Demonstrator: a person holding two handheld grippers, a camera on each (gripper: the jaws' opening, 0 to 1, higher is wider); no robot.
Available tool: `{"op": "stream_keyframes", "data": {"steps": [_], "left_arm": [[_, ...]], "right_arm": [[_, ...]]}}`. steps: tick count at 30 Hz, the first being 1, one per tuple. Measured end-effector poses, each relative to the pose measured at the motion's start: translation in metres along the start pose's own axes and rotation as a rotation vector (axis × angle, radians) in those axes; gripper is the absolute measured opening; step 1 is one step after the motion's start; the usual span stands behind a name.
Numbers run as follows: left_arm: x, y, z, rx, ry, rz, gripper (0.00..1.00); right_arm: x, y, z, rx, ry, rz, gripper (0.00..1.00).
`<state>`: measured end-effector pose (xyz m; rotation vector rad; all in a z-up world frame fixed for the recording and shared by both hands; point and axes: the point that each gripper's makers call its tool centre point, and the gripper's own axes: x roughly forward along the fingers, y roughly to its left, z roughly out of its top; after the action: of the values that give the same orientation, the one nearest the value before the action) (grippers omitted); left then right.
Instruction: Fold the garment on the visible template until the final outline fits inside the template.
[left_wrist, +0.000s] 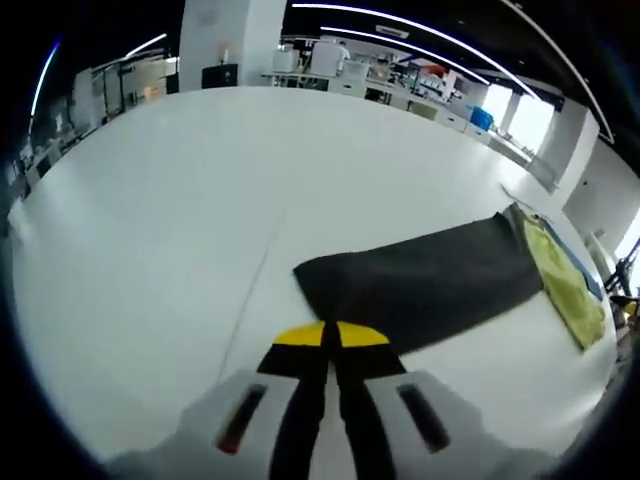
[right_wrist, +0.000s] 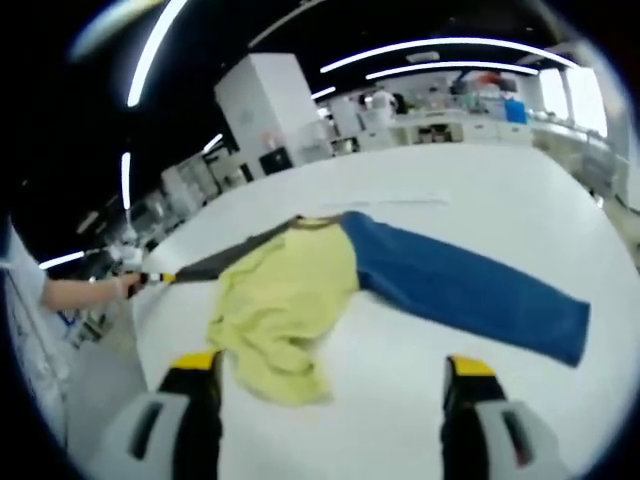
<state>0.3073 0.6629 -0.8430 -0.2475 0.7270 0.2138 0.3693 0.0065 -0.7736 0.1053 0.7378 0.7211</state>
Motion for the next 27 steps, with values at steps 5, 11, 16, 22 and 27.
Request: {"op": "stream_keyframes", "data": {"steps": [5, 11, 16, 22, 27], "left_arm": [[0.0, 0.001, 0.001, 0.027, -0.014, -0.005, 0.04], [-0.002, -0.013, 0.011, 0.128, -0.052, -0.045, 0.29], [-0.001, -0.028, 0.019, 0.186, -0.087, -0.129, 0.54], [-0.007, -0.056, 0.028, 0.224, -0.139, -0.259, 0.81], [-0.023, -0.085, 0.036, 0.238, -0.21, -0.363, 0.98]], "right_arm": [[-0.001, -0.003, -0.001, 0.008, -0.002, -0.002, 0.91], [-0.001, 0.001, -0.001, 0.009, -0.005, 0.005, 0.91], [0.001, 0.001, 0.0, 0.007, -0.012, 0.012, 0.91], [0.0, 0.004, -0.001, 0.008, -0.015, 0.019, 0.91], [0.0, 0.002, -0.002, 0.021, -0.034, 0.026, 0.91]]}}
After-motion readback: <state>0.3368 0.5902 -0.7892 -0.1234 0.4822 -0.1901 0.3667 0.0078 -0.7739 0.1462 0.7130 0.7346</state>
